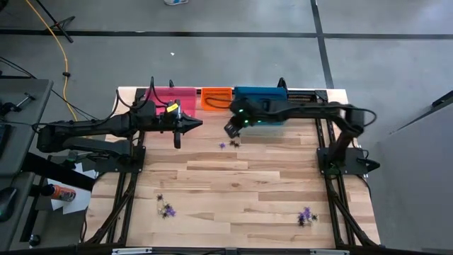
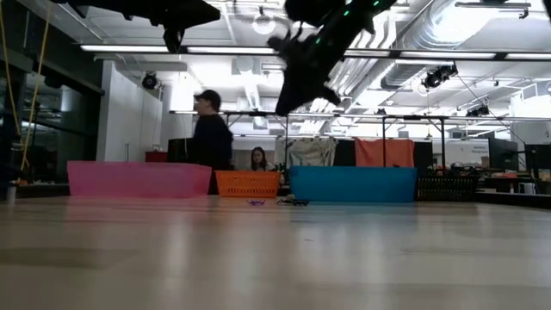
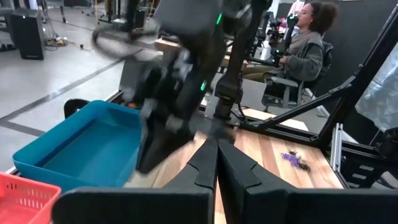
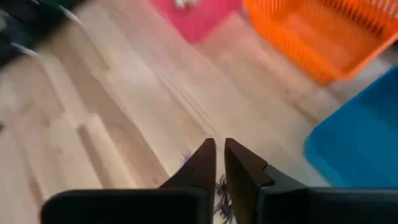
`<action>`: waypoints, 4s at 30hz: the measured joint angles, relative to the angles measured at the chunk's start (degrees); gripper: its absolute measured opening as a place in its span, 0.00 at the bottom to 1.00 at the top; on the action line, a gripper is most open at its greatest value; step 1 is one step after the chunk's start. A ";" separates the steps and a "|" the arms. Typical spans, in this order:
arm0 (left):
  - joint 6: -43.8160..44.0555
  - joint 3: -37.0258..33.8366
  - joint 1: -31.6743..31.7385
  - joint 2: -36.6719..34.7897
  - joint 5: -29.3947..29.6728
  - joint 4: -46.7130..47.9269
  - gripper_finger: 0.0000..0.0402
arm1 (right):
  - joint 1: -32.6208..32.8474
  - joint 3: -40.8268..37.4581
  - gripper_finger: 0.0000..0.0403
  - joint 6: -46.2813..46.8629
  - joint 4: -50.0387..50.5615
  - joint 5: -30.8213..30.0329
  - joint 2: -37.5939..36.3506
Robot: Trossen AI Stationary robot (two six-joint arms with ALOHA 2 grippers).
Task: Sort Halloween decoration
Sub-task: Put the white skull toy into the pink bin
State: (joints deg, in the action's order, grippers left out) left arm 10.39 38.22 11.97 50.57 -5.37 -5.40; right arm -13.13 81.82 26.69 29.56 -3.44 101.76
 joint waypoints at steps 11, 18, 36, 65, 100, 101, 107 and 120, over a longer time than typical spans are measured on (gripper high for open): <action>0.02 0.00 0.00 0.00 0.00 0.04 0.00 | -0.09 3.28 0.31 10.07 11.78 -3.70 11.93; 0.02 0.00 0.00 0.00 0.00 0.10 0.00 | -0.39 3.26 0.31 13.39 8.83 -6.20 14.19; 1.02 0.00 -0.02 0.00 0.04 0.08 0.00 | -0.35 3.21 0.31 14.68 4.48 -7.47 18.29; 1.57 0.00 -0.02 0.00 0.04 0.10 0.00 | -0.35 3.21 0.31 15.64 3.43 -7.31 19.24; 1.57 0.00 -0.02 -0.02 0.22 1.76 0.00 | 0.04 3.31 0.28 16.33 5.69 -5.16 21.55; 1.57 0.00 -0.01 -0.02 0.22 1.76 0.00 | 0.04 3.30 0.26 16.33 5.78 -5.17 21.55; 1.57 0.00 0.00 -0.02 0.24 1.76 0.00 | 0.04 3.24 0.11 16.35 6.12 -5.34 21.55; 1.54 0.00 -0.01 -0.02 0.24 1.76 0.00 | 0.09 3.19 0.04 15.28 5.77 -4.87 21.55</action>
State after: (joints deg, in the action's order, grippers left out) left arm 11.93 38.22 11.96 50.54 -5.13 -3.64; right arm -13.04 85.01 41.98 35.33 -8.32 123.31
